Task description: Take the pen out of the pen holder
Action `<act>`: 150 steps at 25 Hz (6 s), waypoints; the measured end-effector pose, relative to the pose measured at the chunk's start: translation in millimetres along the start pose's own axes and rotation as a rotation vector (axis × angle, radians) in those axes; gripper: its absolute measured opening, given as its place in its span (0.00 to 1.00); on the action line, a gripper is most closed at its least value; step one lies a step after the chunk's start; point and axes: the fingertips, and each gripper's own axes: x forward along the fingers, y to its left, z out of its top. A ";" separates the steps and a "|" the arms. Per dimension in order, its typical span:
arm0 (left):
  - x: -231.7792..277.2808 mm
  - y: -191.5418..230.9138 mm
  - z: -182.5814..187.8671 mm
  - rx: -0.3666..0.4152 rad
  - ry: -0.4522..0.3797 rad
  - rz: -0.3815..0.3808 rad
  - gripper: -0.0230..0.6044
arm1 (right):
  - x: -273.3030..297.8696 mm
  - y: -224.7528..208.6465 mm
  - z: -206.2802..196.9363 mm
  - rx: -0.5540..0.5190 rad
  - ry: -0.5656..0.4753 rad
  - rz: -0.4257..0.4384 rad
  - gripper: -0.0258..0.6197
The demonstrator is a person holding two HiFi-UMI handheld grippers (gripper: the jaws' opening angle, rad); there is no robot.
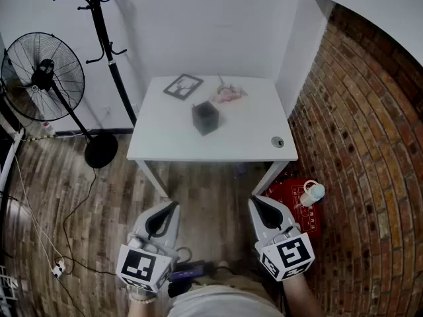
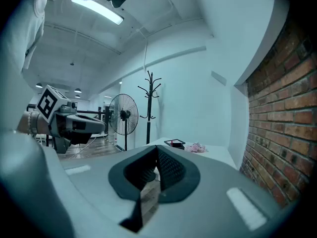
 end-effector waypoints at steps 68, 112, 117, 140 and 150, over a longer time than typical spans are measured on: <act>41.2 -46.8 10.6 0.008 -0.049 0.035 0.22 | -16.8 -54.0 -16.1 0.073 -0.059 0.023 0.04; 202.2 132.4 23.6 0.009 -0.014 -0.110 0.22 | 196.2 -106.5 25.5 0.049 0.002 -0.075 0.04; 203.4 147.3 25.5 -0.012 -0.019 -0.120 0.22 | 210.8 -98.9 28.8 0.048 0.003 -0.082 0.04; 217.4 154.2 20.5 -0.054 -0.008 -0.114 0.22 | 230.5 -101.4 27.7 0.051 0.024 -0.043 0.04; 236.1 159.5 18.7 -0.056 0.021 -0.085 0.22 | 235.0 -116.2 23.5 0.052 0.036 -0.014 0.04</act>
